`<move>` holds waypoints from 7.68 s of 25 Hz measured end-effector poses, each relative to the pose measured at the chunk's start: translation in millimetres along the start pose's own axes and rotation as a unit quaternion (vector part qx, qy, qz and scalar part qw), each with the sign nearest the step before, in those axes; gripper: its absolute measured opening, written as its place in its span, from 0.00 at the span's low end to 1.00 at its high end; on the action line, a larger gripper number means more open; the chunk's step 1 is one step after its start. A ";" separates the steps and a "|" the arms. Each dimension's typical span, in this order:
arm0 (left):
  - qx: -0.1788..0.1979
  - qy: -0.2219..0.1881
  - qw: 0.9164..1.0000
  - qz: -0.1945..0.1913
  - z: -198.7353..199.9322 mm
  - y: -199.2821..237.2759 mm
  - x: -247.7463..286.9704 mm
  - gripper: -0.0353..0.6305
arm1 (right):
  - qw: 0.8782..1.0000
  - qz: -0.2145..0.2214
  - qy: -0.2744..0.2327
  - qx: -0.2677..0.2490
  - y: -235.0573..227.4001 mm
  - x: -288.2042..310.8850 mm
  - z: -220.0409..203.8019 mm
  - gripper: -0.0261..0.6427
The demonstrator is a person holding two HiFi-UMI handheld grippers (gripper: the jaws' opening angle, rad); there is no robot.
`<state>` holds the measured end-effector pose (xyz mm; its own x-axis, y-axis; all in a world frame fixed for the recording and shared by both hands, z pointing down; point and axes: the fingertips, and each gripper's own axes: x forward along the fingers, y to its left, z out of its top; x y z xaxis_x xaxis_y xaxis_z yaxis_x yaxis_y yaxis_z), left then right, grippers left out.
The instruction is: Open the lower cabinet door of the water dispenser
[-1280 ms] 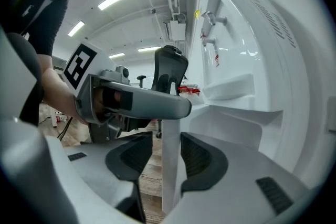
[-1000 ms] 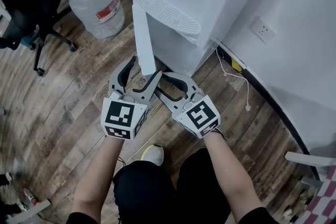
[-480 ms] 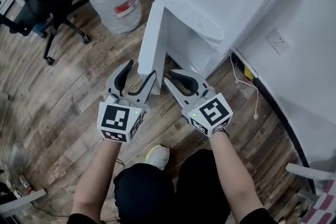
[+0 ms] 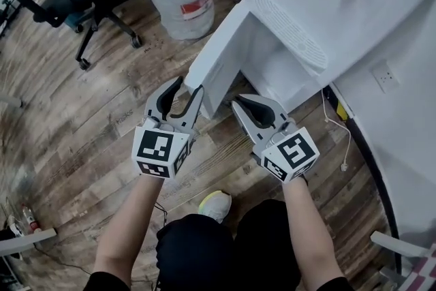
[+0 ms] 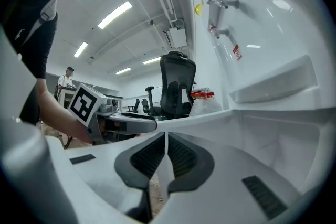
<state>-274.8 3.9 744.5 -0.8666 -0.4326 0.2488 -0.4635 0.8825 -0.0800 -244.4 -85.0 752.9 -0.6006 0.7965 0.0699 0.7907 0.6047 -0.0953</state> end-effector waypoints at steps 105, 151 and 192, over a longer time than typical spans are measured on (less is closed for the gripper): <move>0.027 0.092 0.939 -0.330 119.6 -212.1 -9.4 0.07 | 0.942 -0.283 0.008 0.180 -19.2 -277.1 67.9 0.07; -0.020 0.043 0.966 -0.253 537.1 -250.1 -442.6 0.07 | 0.962 -0.246 -0.030 0.115 308.8 -447.5 516.2 0.07; -0.106 -0.016 0.959 -0.261 425.8 29.7 -691.0 0.07 | 0.928 -0.370 0.018 0.052 603.5 -306.5 535.2 0.07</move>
<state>231.5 250.3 159.3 -0.5337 -0.8280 0.1718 -0.7905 0.5607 0.2466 353.6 34.7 142.6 -0.9686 0.1652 0.1861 0.1479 0.9836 -0.1031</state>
